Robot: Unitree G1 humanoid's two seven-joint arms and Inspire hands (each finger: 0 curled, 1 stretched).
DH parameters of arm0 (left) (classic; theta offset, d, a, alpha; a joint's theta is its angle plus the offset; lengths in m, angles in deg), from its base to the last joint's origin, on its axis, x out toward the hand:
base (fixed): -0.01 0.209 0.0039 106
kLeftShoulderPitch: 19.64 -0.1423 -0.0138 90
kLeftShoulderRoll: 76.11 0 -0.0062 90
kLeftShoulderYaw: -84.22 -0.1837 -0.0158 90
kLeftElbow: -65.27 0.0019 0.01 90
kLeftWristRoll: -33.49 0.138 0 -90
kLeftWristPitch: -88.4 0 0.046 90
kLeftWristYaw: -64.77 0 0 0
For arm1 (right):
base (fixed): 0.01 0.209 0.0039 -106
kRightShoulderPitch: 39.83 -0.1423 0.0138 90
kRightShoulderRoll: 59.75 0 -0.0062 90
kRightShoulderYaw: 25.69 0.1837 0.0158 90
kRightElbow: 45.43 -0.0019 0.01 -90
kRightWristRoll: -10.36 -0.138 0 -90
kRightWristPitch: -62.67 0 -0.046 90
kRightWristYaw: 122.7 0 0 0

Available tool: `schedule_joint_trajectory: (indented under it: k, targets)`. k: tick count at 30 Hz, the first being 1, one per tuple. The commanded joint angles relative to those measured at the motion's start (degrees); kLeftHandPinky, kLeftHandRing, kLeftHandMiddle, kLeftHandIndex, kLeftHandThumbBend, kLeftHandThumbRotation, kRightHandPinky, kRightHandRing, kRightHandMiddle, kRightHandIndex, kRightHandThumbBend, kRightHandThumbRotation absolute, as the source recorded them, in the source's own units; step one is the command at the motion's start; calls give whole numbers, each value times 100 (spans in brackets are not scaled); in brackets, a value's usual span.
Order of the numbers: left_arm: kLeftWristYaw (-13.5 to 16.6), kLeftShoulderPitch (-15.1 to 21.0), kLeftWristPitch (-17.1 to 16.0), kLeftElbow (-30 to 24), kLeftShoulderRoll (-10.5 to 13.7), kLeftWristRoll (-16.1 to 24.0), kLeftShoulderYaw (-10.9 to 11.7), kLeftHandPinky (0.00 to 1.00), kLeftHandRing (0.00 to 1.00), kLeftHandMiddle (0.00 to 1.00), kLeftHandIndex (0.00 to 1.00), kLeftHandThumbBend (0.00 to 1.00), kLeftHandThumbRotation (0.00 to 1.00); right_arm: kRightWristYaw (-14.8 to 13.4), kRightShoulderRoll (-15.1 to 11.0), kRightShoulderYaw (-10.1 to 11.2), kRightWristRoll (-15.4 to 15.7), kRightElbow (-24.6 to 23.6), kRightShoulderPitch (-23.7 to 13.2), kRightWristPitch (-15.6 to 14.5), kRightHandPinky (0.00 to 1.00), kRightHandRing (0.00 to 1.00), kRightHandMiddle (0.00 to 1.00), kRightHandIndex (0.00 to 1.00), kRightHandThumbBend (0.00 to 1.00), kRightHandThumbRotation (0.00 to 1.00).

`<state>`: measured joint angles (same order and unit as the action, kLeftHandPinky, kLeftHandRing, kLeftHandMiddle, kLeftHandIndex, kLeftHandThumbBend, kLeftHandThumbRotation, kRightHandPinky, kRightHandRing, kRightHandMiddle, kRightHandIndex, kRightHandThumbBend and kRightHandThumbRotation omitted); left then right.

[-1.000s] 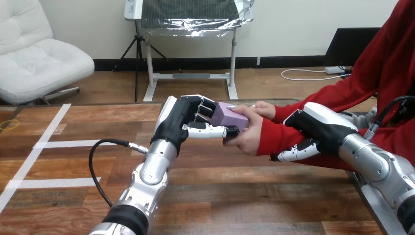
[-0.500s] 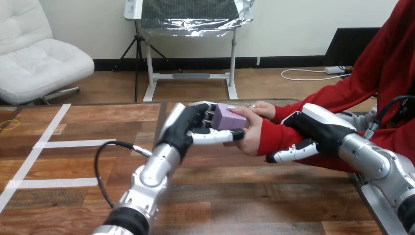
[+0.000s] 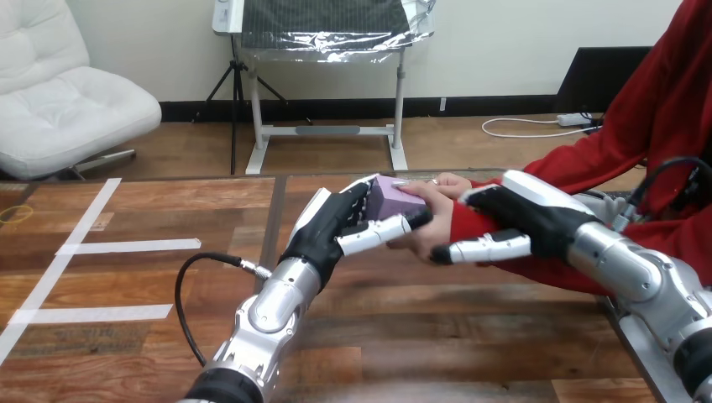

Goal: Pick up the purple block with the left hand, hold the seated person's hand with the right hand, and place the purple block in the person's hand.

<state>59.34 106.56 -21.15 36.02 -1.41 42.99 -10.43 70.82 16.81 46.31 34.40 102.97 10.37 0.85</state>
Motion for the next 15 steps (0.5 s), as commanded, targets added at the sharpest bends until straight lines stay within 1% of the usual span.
schedule_joint_trajectory:
  k: [1,8,11,15]
  targets:
    - [60,48,-259,-400,166,-29,40,99,96,92,90,98,98,23,16,205,-193,-407,-243,186,63,72,77,78,99,100]
    - [149,-85,-341,-559,227,18,27,100,96,91,90,100,100,120,-29,215,-254,-543,-153,193,66,75,79,80,100,100]
    - [160,-154,-385,-627,261,7,36,100,96,91,89,100,100,290,-34,258,-386,-608,-98,199,67,76,80,81,100,100]
    - [135,-218,-427,-687,301,-16,47,100,96,91,89,100,100,486,-52,287,-488,-719,-41,142,67,77,81,82,100,100]
